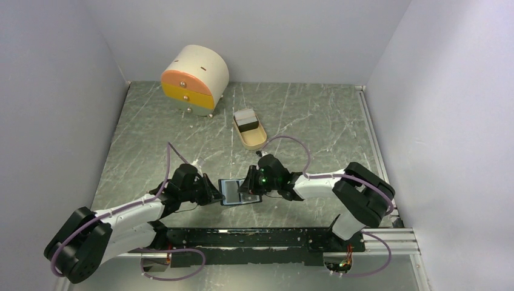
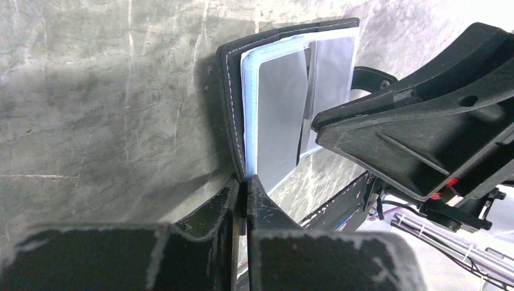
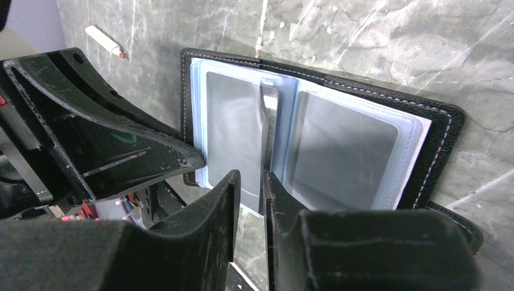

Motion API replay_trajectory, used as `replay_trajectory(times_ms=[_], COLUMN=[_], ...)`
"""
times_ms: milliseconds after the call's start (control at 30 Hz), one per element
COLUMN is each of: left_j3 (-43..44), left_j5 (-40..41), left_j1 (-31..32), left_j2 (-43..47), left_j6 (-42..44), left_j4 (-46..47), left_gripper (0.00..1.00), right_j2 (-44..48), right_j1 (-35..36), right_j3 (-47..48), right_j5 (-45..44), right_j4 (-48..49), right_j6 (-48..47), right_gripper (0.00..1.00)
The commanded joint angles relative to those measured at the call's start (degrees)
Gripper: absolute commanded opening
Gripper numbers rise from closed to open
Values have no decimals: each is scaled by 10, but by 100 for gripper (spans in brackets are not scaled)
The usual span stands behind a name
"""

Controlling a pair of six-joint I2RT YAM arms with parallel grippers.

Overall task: Put the credit cards into the card holder
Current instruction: Insert the credit card into the card holder, then turn over the card slot in the card holder.

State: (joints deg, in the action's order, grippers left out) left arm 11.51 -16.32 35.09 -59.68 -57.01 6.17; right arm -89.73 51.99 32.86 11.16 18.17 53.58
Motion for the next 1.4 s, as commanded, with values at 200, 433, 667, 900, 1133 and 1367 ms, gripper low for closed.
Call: replay_trajectory(times_ms=[200, 433, 667, 900, 1133, 1367], left_j3=[7, 45, 66, 46, 32, 34], left_j5=[-17, -22, -45, -94, -111, -94], left_j1=[6, 5, 5, 5, 5, 6], left_j2=[45, 44, 51, 54, 45, 26], left_j6=[-6, 32, 47, 28, 20, 26], left_j4=[-6, -63, -71, 5, 60, 52], left_gripper=[9, 9, 9, 9, 9, 9], right_j2=[-23, 56, 49, -2, -20, -21], right_j1=[6, -7, -11, -10, -9, -9], right_j3=[-6, -1, 18, 35, 13, -4], right_j5=[41, -24, -55, -53, -38, -34], right_j4=[60, -44, -80, -60, -26, -8], right_j6=[7, -49, -92, -98, -84, -76], right_gripper=[22, 25, 23, 17, 16, 15])
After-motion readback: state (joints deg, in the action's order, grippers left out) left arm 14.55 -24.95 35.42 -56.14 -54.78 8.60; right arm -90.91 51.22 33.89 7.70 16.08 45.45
